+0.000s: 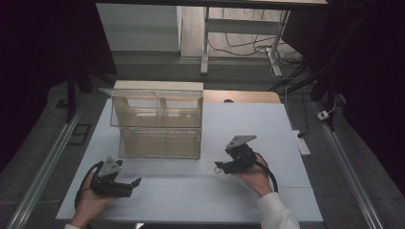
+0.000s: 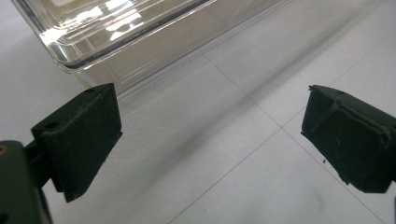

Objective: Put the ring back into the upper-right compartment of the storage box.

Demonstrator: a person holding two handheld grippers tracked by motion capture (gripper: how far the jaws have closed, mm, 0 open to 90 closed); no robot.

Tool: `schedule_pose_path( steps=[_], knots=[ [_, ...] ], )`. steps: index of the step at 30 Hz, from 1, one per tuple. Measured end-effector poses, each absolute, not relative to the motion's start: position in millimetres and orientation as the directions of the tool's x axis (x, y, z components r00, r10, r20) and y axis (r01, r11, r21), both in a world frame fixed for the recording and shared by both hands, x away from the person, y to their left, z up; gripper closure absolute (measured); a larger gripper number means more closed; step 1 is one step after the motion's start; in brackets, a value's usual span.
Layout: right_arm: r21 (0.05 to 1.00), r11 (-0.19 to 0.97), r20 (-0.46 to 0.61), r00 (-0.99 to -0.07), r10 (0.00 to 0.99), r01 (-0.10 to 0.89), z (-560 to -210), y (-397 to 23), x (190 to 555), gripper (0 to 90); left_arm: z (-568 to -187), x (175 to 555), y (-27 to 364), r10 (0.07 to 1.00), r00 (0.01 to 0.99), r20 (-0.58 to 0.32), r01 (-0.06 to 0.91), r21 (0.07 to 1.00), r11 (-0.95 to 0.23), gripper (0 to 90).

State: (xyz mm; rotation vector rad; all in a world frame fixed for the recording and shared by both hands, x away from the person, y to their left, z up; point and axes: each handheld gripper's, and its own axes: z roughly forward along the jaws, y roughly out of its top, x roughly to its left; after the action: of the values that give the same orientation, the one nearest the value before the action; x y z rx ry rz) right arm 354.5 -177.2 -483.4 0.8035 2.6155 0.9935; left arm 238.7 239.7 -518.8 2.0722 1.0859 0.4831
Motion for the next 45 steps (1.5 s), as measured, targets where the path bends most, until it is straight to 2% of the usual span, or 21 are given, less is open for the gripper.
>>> schedule_pose_path(
  steps=[12, 22, 35, 41, 45],
  knots=[
    [0.596, 0.67, -0.025, -0.824, 0.566, 0.442, -497, -170, 362, 40.1, -519, 239, 242, 0.824, 0.566, -0.017, 0.549, 0.753, -0.361, 4.8],
    [0.554, 0.693, -0.021, -0.825, 0.565, 0.461, -507, -166, 367, 51.0, -520, 240, 240, 0.821, 0.571, -0.017, 0.553, 0.747, -0.369, 5.7],
    [0.526, 0.718, -0.031, -0.833, 0.552, 0.456, -510, -163, 364, 69.3, -521, 240, 240, 0.822, 0.57, -0.017, 0.557, 0.743, -0.371, 6.1],
    [0.519, 0.726, -0.023, -0.842, 0.539, 0.451, -510, -160, 361, 84.2, -521, 240, 240, 0.821, 0.571, -0.016, 0.558, 0.741, -0.373, 6.1],
    [0.517, 0.729, -0.022, -0.844, 0.535, 0.449, -509, -159, 360, 86.0, -521, 241, 240, 0.822, 0.569, -0.018, 0.559, 0.742, -0.371, 6.2]
  ],
)
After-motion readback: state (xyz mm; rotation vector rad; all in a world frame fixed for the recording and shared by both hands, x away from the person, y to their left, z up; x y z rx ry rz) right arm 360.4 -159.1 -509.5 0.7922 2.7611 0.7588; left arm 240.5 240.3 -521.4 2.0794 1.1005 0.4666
